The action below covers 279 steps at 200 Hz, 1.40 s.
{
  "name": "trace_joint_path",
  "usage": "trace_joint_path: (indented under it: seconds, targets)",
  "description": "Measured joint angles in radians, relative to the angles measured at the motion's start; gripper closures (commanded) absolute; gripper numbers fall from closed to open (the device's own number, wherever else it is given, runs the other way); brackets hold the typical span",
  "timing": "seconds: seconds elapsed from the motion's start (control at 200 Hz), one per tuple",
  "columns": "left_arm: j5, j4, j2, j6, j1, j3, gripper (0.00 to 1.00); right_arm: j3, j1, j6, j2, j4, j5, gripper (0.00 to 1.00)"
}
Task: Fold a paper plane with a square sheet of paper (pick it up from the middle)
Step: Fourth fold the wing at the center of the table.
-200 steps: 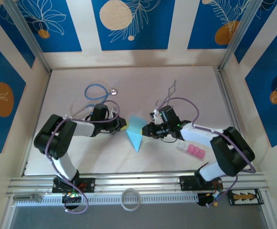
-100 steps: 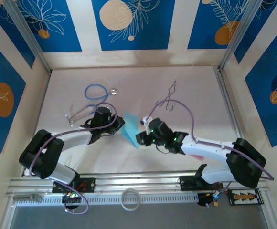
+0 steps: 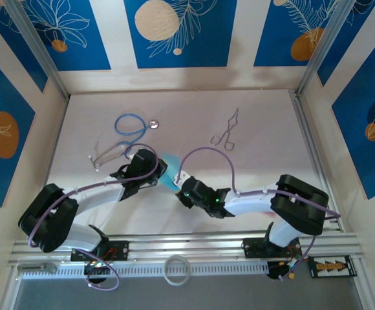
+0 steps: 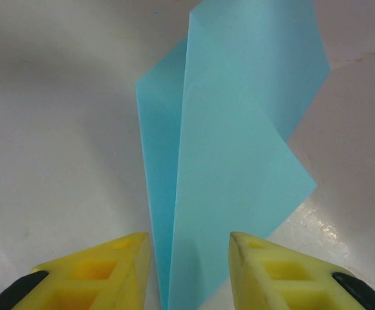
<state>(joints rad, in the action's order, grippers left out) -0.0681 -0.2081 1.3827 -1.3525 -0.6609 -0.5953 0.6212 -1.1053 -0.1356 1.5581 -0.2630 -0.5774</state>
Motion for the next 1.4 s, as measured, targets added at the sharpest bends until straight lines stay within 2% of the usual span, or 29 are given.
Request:
trace_joint_path:
  seconds: [0.41, 0.61, 0.785, 0.9, 0.995, 1.215, 1.396]
  targets:
    - [-0.004, 0.01, 0.011, -0.021, -0.003, -0.002, 1.0, 0.039, -0.019, 0.032, 0.108, -0.057, -0.081, 0.63]
    - [-0.004, 0.011, 0.011, -0.027, -0.005, -0.002, 1.0, 0.04, -0.021, 0.038, 0.131, -0.066, -0.105, 0.7]
    - [-0.004, 0.015, 0.011, -0.027, -0.005, -0.002, 0.83, 0.04, -0.021, 0.035, 0.131, -0.077, -0.108, 0.8]
    - [-0.004, 0.031, 0.01, -0.013, -0.005, -0.003, 0.62, 0.04, -0.02, 0.03, 0.131, -0.078, -0.107, 0.82]
    - [-0.003, 0.056, 0.01, 0.001, 0.002, -0.004, 0.55, 0.039, -0.019, 0.03, 0.131, -0.079, -0.103, 0.84]
    - [0.076, 0.128, 0.028, 0.054, 0.066, -0.047, 0.48, 0.03, 0.009, 0.025, 0.118, -0.087, -0.057, 0.87]
    - [0.155, 0.166, 0.087, 0.099, 0.108, -0.107, 0.51, 0.023, 0.028, 0.019, 0.112, -0.089, -0.018, 0.87]
